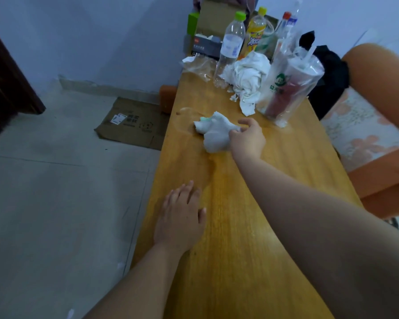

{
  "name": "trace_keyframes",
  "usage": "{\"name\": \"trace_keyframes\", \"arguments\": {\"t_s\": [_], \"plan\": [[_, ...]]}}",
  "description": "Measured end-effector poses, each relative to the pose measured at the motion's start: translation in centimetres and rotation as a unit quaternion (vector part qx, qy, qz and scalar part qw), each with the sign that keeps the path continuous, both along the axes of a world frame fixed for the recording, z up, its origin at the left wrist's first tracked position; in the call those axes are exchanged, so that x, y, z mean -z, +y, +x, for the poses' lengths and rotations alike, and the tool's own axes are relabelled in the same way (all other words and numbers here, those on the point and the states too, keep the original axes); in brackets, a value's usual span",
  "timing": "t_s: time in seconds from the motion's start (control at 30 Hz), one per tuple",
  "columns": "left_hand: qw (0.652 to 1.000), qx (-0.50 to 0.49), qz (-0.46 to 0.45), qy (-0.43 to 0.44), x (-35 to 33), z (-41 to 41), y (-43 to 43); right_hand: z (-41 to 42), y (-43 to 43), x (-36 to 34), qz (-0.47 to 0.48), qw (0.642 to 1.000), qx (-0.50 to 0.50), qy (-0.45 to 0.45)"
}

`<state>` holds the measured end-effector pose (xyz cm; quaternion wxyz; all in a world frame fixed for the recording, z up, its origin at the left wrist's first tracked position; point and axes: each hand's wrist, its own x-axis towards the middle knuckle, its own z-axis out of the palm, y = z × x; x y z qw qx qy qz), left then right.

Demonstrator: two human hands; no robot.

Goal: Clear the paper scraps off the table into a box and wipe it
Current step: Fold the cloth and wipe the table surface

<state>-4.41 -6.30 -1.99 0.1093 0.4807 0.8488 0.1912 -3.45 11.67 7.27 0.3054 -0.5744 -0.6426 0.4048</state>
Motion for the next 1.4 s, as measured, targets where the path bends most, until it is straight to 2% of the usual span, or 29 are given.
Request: {"name": "trace_keyframes", "arguments": {"t_s": [0.07,0.13,0.2,0.27,0.33,0.37,0.4,0.43,0.5,0.57,0.63,0.7,0.77,0.8,0.83,0.9,0.97,1.03,1.1,1.17,1.23,1.33,1.4], "plan": [[1.000,-0.001,0.002,0.013,0.0,0.1,0.1,0.4,0.7,-1.1,-0.042,0.998,-0.009,0.037],[1.000,-0.002,0.001,0.020,0.0,0.0,0.1,0.8,0.8,-2.7,-0.103,0.992,-0.075,0.017],[1.000,-0.002,0.002,0.017,0.0,0.1,0.0,1.4,1.3,-3.9,-0.179,0.972,-0.135,0.076],[1.000,-0.001,0.006,0.008,-0.2,0.2,0.0,2.2,1.2,-5.5,-0.157,0.972,-0.141,0.101],[0.999,-0.009,0.021,-0.046,-0.2,0.1,-0.1,2.9,0.6,-6.5,-0.126,0.969,-0.144,0.160],[0.994,-0.025,0.033,-0.099,-0.5,0.0,-0.1,3.3,0.2,-6.8,-0.062,0.973,-0.180,0.134],[0.984,-0.051,0.048,-0.163,-1.1,-0.2,-0.2,3.8,-0.3,-7.0,0.036,0.969,-0.239,0.056],[0.967,-0.082,0.063,-0.231,-1.8,-0.3,-0.1,4.5,-1.0,-6.9,0.164,0.935,-0.308,-0.062],[0.922,-0.156,0.107,-0.338,-3.6,-0.1,0.3,6.6,-1.8,-5.6,0.344,0.807,-0.402,-0.263],[0.881,-0.241,0.170,-0.370,-4.9,0.3,1.1,8.5,-2.5,-3.8,0.410,0.690,-0.470,-0.366],[0.865,-0.329,0.235,-0.296,-5.8,1.6,2.4,11.0,-3.1,-1.8,0.427,0.603,-0.524,-0.425],[0.833,-0.424,0.287,-0.211,-6.3,3.1,3.1,13.3,-3.7,0.3,0.432,0.547,-0.547,-0.464],[0.773,-0.519,0.311,-0.192,-6.6,4.4,3.6,15.6,-3.9,2.0,0.428,0.511,-0.556,-0.497],[0.756,-0.547,0.305,-0.190,-6.5,5.0,3.6,16.7,-3.8,2.5,0.422,0.502,-0.559,-0.507],[0.771,-0.544,0.284,-0.169,-6.2,5.6,3.6,17.8,-3.5,2.9,0.417,0.509,-0.561,-0.502],[0.866,-0.434,0.228,-0.093,-5.1,7.0,3.6,19.5,-3.0,3.5,0.417,0.518,-0.581,-0.469],[0.953,-0.256,0.163,-0.009,-4.3,8.2,3.9,20.6,-2.5,3.8,0.444,0.516,-0.590,-0.435],[0.991,-0.065,0.084,0.079,-4.2,9.3,4.7,21.8,-1.7,3.9,0.460,0.513,-0.582,-0.432],[0.986,0.084,-0.019,0.140,-4.2,9.5,5.1,22.5,-1.6,3.8,0.456,0.539,-0.573,-0.416],[0.966,0.163,-0.091,0.179,-4.4,9.4,5.4,23.3,-1.8,3.6,0.404,0.597,-0.566,-0.400],[0.945,0.190,-0.074,0.257,-4.4,9.4,5.4,23.6,-1.9,3.6,0.336,0.662,-0.532,-0.407],[0.922,0.135,0.008,0.362,-4.5,8.6,6.2,23.3,-1.8,3.5,0.311,0.744,-0.445,-0.389],[0.911,0.117,0.036,0.394,-4.8,8.2,6.8,22.8,-1.5,3.4,0.302,0.759,-0.409,-0.407]]}}
